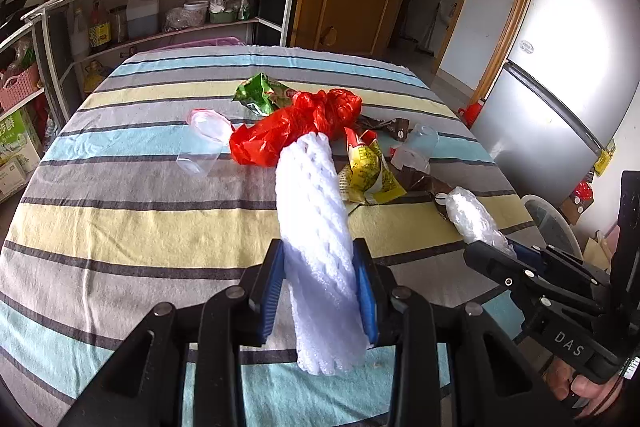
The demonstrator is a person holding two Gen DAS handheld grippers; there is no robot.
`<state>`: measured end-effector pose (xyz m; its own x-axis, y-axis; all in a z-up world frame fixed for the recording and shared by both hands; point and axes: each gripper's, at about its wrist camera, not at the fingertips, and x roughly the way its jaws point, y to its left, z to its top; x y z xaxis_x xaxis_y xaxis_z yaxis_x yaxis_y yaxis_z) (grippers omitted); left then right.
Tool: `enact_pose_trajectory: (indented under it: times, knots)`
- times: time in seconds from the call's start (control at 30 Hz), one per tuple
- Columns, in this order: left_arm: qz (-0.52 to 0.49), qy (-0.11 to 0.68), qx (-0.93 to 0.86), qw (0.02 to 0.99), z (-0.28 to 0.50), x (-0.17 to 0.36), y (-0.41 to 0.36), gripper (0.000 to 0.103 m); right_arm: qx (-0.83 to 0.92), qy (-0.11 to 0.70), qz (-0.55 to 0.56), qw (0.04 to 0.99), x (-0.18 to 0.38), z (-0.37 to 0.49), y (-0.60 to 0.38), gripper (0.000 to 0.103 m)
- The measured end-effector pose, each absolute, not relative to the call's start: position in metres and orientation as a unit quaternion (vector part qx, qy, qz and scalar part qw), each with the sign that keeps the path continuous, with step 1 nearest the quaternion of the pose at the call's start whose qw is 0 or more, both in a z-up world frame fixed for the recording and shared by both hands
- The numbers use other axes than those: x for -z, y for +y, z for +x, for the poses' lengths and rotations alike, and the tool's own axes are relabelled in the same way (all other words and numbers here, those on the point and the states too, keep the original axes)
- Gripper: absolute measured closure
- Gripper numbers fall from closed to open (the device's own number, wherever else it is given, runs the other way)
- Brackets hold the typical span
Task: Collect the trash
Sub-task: 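Grasp the clear plastic bag with the right tool while the left tool grasps a foam net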
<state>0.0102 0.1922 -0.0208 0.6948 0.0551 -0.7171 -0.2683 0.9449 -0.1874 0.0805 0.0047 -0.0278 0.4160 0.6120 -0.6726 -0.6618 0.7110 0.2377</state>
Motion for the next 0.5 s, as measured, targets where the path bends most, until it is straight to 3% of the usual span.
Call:
enact_pose_trajectory:
  times: [0.5]
  knots:
    - [-0.111, 0.349, -0.061, 0.928, 0.005, -0.011, 0.165, 0.068, -0.359, 0.350, -0.012, 0.865, -0.003, 0.068, -0.024, 0.075]
